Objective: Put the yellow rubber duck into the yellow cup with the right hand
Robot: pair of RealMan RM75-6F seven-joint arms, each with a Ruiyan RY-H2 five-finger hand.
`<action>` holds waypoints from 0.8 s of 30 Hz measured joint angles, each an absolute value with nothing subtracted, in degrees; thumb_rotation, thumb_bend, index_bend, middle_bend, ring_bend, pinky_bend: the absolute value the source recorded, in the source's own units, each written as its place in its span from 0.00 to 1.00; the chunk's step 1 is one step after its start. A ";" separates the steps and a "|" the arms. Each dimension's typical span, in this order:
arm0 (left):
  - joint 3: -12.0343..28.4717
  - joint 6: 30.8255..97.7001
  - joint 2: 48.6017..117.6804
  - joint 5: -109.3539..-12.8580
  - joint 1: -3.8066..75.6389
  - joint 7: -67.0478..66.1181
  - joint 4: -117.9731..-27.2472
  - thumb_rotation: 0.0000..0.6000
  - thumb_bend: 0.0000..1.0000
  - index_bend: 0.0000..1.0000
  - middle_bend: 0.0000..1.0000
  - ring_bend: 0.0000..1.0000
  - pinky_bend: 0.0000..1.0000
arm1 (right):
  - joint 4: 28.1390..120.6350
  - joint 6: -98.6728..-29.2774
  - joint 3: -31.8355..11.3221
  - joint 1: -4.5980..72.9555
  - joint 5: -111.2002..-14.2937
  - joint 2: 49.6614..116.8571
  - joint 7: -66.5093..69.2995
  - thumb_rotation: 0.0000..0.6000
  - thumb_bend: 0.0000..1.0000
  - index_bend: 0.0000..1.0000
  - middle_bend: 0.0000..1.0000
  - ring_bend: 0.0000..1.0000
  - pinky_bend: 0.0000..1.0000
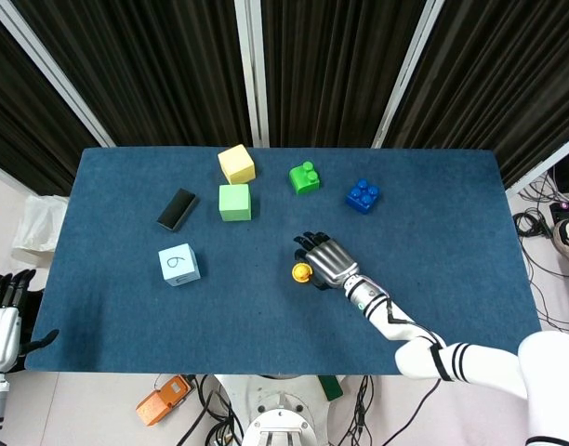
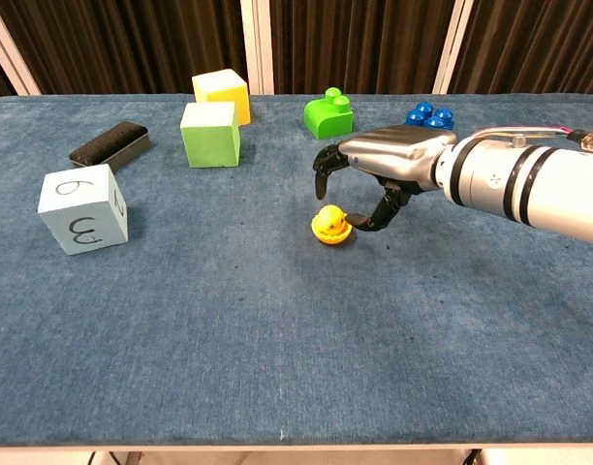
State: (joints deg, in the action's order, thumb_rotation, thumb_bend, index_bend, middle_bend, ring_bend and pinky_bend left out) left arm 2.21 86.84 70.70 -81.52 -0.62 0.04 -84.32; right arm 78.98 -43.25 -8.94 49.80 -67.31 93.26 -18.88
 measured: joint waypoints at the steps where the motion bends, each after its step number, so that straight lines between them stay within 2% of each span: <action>1: 2.21 86.86 70.73 -81.55 -0.64 0.12 -84.26 1.00 0.03 0.07 0.07 0.05 0.00 | 79.20 -43.33 -8.84 49.79 -67.29 93.08 -19.06 1.00 0.54 0.15 0.16 0.08 0.15; 6: 2.32 87.01 70.65 -81.88 -0.56 0.24 -84.14 1.00 0.03 0.07 0.07 0.05 0.00 | 81.81 -45.70 -8.91 48.97 -67.79 91.22 -18.78 1.00 0.53 0.12 0.15 0.07 0.15; 10: 2.51 86.96 70.50 -82.12 -0.30 0.40 -84.12 1.00 0.03 0.07 0.07 0.05 0.00 | 84.93 -50.38 -9.06 46.76 -68.72 87.65 -18.51 1.00 0.51 0.12 0.15 0.07 0.15; 18: 2.99 86.51 70.68 -82.57 0.60 0.68 -83.86 1.00 0.03 0.07 0.07 0.05 0.00 | 92.21 -66.75 -7.50 35.80 -71.49 76.19 -17.87 1.00 0.51 0.11 0.14 0.05 0.15; 24: 3.29 86.34 70.71 -83.05 1.28 0.27 -84.13 1.00 0.03 0.07 0.07 0.05 0.00 | 95.80 -80.09 -3.64 23.88 -75.98 69.41 -11.62 1.00 0.51 0.06 0.09 0.00 0.13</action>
